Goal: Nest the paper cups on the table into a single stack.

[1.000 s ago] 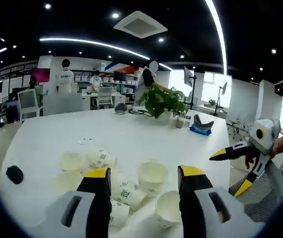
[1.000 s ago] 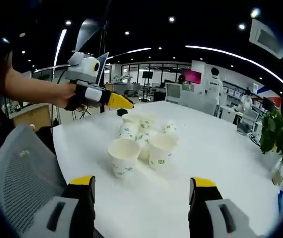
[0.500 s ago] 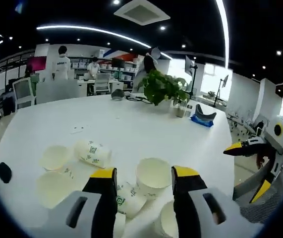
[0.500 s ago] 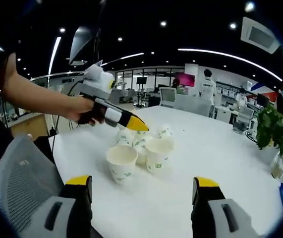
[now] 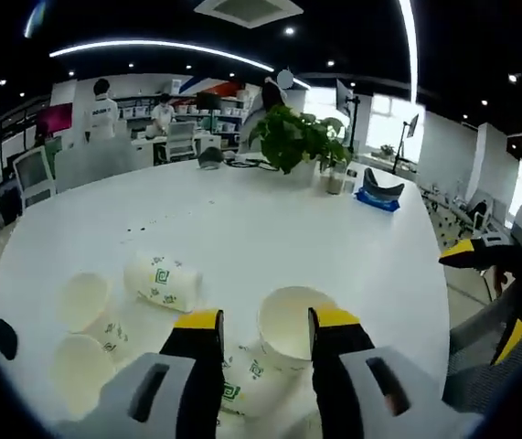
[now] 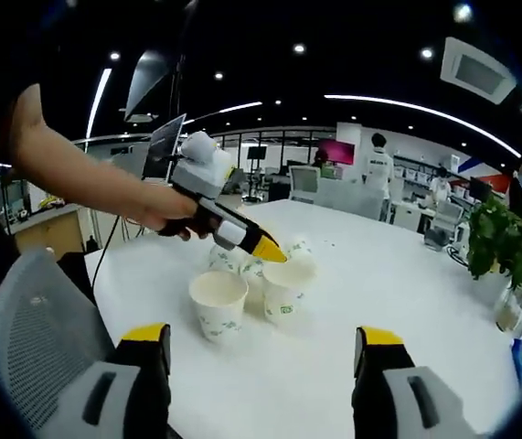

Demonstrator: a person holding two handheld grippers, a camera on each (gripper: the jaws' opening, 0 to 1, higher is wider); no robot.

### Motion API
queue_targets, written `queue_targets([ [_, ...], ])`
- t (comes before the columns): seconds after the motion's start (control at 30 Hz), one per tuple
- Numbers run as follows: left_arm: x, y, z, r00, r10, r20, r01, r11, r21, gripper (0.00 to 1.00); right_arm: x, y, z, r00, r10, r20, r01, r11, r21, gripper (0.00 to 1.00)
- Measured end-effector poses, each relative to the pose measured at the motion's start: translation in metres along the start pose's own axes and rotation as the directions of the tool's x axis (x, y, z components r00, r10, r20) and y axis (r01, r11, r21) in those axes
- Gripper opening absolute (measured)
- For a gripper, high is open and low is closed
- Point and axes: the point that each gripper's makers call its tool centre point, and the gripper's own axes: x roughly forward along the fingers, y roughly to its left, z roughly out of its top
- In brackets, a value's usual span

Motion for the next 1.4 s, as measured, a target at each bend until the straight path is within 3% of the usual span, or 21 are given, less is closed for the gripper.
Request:
queue_targets([
  [0.23,0.017,-0.001,-0.014,0.998,-0.006,-0.064,0.008,1.0,0.029,0.29,0.002,0.004,-0.004,1.0,0.003,-0.019,-0.004,0.999,-0.053,0.83],
  [0.37,0.017,-0.003,-0.013,0.998,-0.008,-0.066,0.009,1.0,0.02,0.27,0.001,0.006,-0.003,1.0,-0.006,-0.021,0.004,0.995,-0.097,0.79],
  [0.63,0.017,0.001,-0.019,0.996,-0.002,-0.094,0.006,0.999,0.033,0.13,0.001,0.003,0.0,1.0,-0.012,-0.012,0.011,0.997,-0.077,0.79],
  [0.8,0.017,0.001,-0.018,0.996,-0.01,-0.093,0.012,1.0,0.021,0.02,0.001,0.005,-0.001,1.0,-0.008,-0.021,0.006,0.996,-0.089,0.78],
  [1.03,0.015,-0.004,-0.017,0.996,-0.013,-0.089,0.014,1.0,0.01,0.01,0.0,0.004,0.0,1.0,-0.011,-0.016,0.009,0.996,-0.088,0.77],
  [1.4,0.009,-0.013,0.001,0.999,-0.033,-0.043,0.032,0.999,-0.02,0.0,0.0,0.004,0.001,1.0,-0.012,-0.015,0.011,0.996,-0.094,0.76],
])
